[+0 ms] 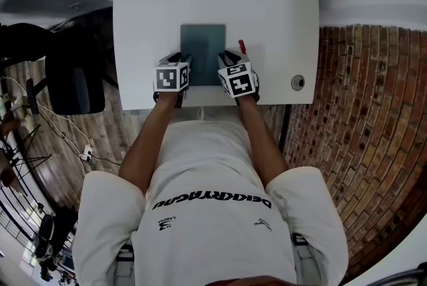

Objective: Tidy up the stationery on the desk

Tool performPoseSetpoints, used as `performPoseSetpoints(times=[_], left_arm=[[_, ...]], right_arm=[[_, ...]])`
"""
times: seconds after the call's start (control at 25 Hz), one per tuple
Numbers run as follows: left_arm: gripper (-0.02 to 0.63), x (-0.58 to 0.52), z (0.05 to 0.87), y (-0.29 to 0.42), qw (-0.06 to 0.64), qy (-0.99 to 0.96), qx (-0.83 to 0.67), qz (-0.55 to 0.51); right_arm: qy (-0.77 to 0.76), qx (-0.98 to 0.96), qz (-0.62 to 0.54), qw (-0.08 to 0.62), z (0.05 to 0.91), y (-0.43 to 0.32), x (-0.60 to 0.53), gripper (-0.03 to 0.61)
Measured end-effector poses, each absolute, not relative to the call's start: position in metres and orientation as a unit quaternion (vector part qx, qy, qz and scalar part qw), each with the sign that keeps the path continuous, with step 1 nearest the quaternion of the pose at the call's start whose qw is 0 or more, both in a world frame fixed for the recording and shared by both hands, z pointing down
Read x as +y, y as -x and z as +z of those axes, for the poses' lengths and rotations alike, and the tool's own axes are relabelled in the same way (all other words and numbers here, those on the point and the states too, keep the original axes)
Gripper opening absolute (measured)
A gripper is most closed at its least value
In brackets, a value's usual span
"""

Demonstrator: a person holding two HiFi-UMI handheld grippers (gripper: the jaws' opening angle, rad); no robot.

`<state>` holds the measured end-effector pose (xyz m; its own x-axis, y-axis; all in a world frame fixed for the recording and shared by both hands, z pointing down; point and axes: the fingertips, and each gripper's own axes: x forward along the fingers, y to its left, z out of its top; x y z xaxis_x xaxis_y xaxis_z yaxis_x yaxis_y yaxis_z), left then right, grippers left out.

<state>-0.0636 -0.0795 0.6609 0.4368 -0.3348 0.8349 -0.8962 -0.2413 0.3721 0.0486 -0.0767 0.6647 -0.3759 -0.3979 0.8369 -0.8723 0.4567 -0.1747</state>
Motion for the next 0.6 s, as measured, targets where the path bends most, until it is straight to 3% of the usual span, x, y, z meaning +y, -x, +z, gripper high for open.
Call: performPoseSetpoints(times=[0.6], left_arm=[[0.146,-0.075,0.647,0.065,0.421,-0.74,-0.407,0.33]], right_arm=[[-0.439,-0.764,0.317,0.351,0.649,-0.063,-0.078,0.097]])
